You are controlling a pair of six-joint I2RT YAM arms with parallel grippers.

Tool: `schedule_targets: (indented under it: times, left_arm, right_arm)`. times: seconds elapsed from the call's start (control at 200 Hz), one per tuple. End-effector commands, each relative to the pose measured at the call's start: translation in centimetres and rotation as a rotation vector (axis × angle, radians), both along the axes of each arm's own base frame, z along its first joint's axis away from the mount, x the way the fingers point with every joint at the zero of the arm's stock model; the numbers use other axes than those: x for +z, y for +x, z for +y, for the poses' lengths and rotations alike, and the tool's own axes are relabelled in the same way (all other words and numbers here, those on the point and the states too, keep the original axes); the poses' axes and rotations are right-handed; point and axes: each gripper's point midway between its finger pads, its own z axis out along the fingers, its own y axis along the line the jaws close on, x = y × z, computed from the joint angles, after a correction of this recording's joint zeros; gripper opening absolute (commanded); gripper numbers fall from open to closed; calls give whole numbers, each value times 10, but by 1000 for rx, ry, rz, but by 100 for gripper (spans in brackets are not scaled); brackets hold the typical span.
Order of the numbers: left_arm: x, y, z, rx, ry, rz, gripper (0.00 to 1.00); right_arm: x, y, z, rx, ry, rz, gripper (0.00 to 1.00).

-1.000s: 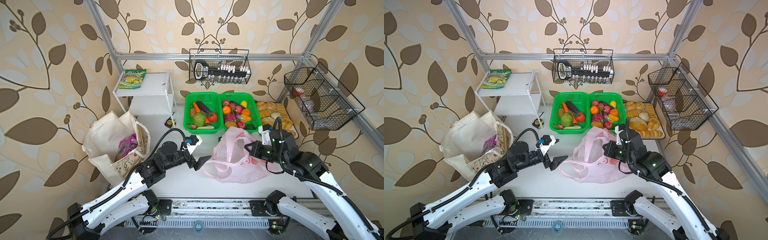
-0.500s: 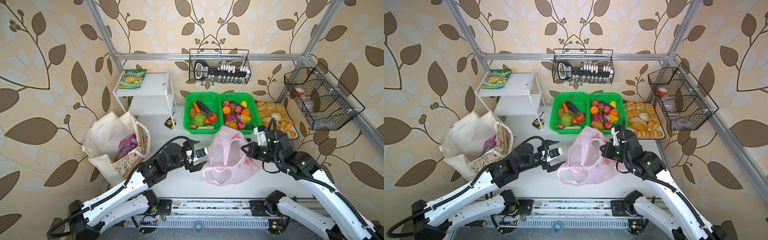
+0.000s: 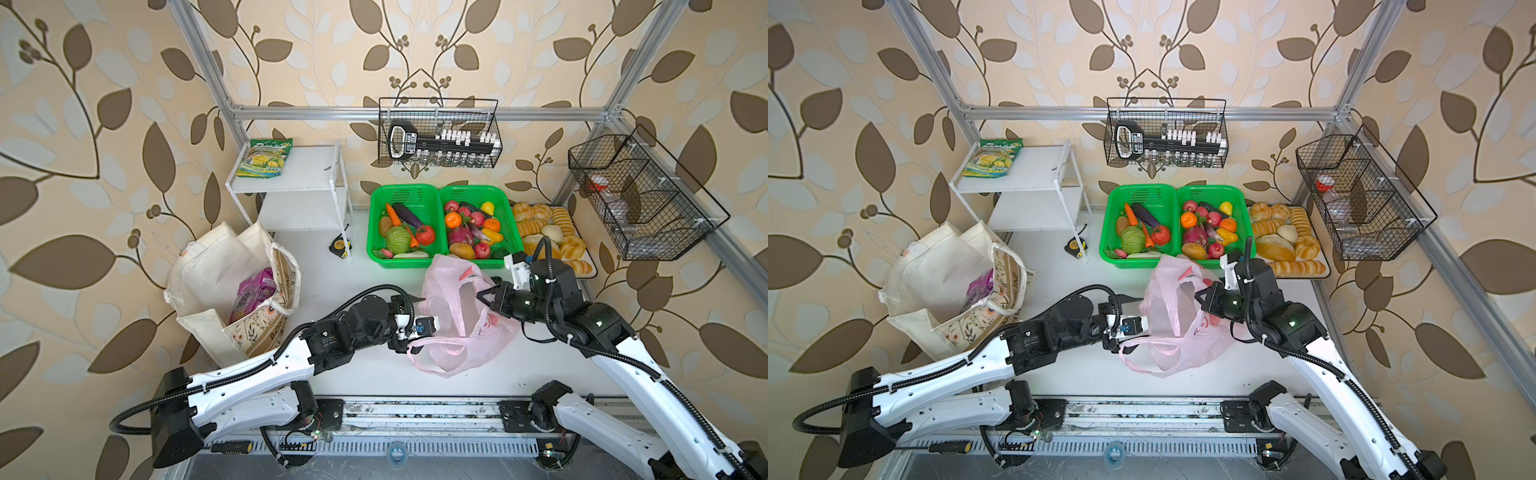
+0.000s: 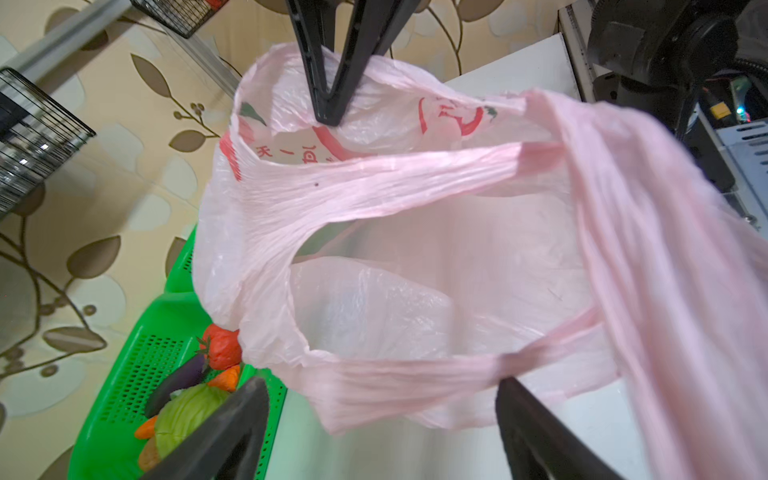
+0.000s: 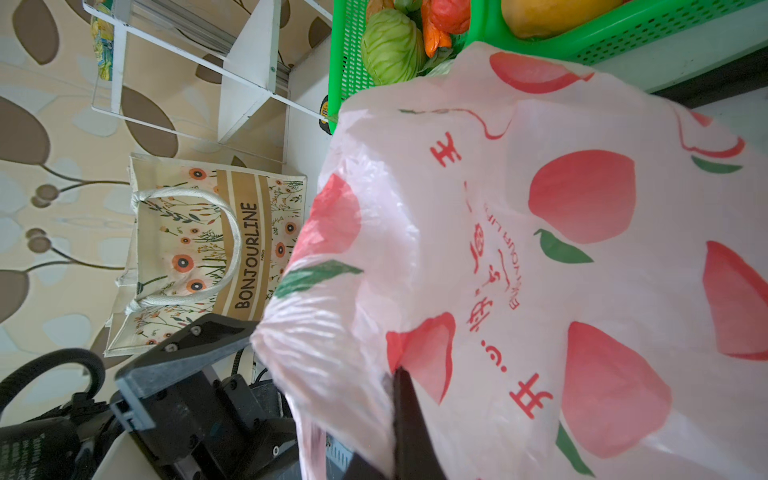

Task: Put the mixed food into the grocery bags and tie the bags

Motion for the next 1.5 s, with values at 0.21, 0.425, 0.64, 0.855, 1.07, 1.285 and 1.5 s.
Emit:
schedule_targets:
  times: [0.21,0.425,0.64,0.855,1.07,1.285,1.5]
  left_arm:
    - [23,-12,-11,-44,-19,-101,92]
    - [7,-19,-5,-17,32,-174,97]
    - [12,-16,-22,-21,39,-238,94]
    - [38,-5,-30,47,-47,-259,54]
    - [73,4,-19,185,-227,-136,13]
    - [99,24,-7,342,-466,220,0]
    - [105,50,-7,280,-592,899,0]
  right_arm:
    - [1,1,-2,-25,65,0,0]
    - [6,5,6,-3,134,5,0]
    - [3,6,9,7,162,19,0]
    - [-4,2,5,4,131,30,0]
    - [-17,-6,-11,9,7,0,0]
    - [-25,-14,-26,36,-109,-111,0]
    - [-24,-20,-31,76,-160,-220,0]
